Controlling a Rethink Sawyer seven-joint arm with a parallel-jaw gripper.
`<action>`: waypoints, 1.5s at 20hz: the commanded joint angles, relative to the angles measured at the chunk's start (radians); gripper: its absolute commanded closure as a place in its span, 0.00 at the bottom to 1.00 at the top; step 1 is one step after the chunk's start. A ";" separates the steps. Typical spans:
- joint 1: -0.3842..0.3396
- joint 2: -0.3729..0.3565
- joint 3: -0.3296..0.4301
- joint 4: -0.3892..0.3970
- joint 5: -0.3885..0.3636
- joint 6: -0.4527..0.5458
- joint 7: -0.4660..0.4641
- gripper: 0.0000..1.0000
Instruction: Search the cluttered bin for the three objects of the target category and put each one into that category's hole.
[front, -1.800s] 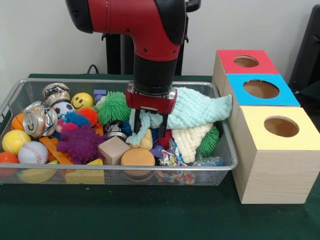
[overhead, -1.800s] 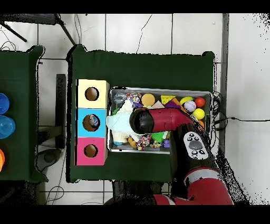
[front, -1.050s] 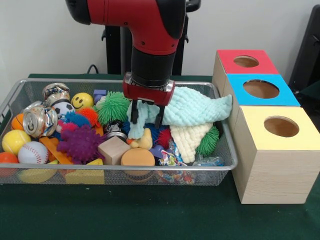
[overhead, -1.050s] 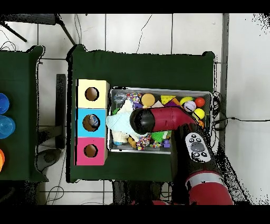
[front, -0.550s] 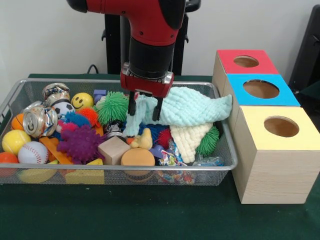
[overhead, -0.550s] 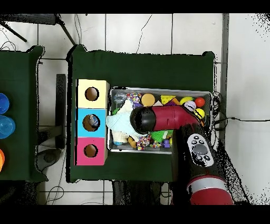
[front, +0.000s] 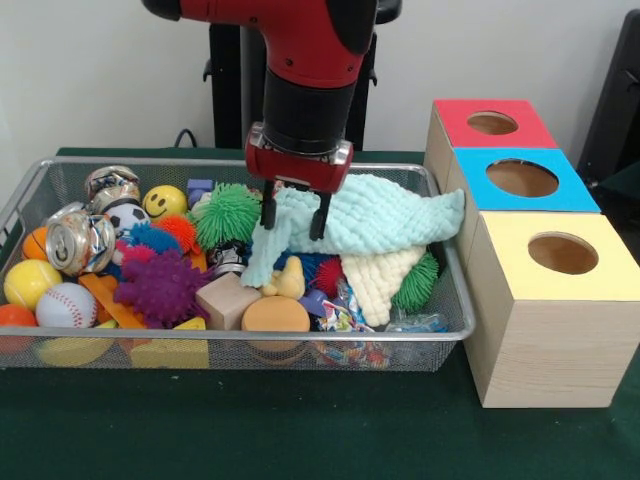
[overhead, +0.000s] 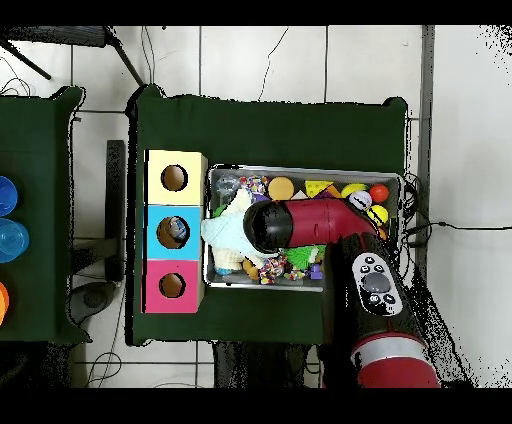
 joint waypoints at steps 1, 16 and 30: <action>0.037 0.050 0.039 -0.036 0.016 0.000 0.055 0.00; 0.096 0.112 0.007 -0.104 0.042 -0.038 0.120 0.00; 0.147 0.120 -0.022 -0.146 0.076 -0.020 0.146 0.00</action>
